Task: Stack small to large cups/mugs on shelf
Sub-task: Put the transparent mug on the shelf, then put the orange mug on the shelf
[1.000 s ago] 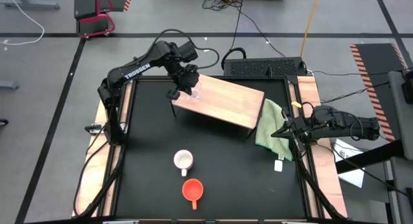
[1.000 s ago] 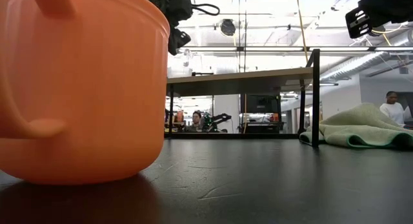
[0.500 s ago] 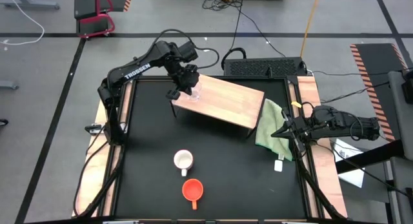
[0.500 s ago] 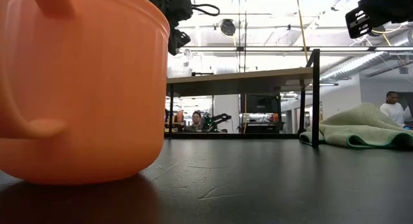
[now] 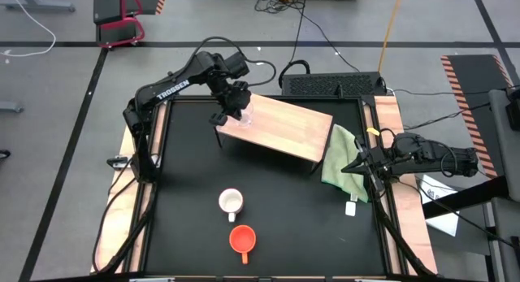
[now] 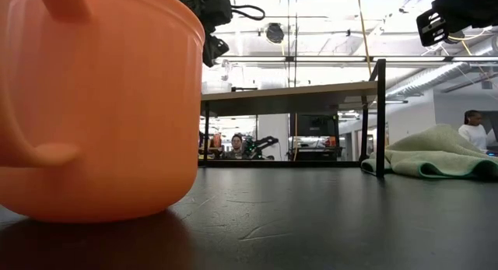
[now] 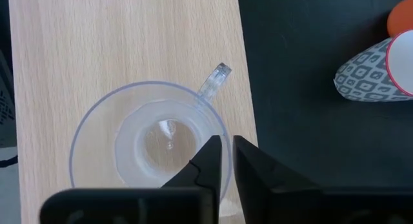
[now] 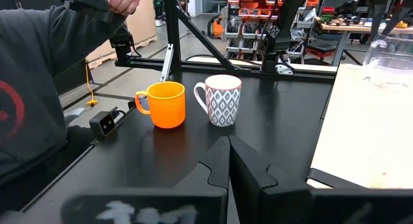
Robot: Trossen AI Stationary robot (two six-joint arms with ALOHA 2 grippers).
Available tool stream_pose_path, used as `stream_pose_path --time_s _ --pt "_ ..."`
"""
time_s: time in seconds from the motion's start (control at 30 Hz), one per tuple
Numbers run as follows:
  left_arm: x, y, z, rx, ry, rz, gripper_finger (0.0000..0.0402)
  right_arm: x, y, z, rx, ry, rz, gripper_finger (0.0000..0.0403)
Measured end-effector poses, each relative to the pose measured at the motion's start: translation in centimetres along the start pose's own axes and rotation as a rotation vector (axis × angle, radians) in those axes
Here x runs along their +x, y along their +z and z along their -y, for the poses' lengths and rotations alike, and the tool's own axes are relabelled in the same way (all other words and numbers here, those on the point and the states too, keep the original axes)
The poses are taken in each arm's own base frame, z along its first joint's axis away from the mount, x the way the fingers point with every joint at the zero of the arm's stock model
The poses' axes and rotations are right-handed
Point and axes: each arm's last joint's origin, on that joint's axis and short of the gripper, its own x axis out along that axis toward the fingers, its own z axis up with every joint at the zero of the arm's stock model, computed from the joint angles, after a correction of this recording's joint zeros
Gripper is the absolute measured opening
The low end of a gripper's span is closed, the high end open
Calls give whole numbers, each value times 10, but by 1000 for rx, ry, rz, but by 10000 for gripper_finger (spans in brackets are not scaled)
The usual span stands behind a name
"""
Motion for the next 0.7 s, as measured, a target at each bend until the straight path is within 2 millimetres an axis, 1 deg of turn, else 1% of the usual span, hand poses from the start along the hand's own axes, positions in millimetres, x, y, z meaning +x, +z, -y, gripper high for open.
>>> stream_pose_path --time_s 0.33,0.7 --pt "0 0 0 -15 0 0 81 0 0 0 0 0 0 0" --pt "0 0 0 -18 0 0 82 0 0 0 0 0 0 0"
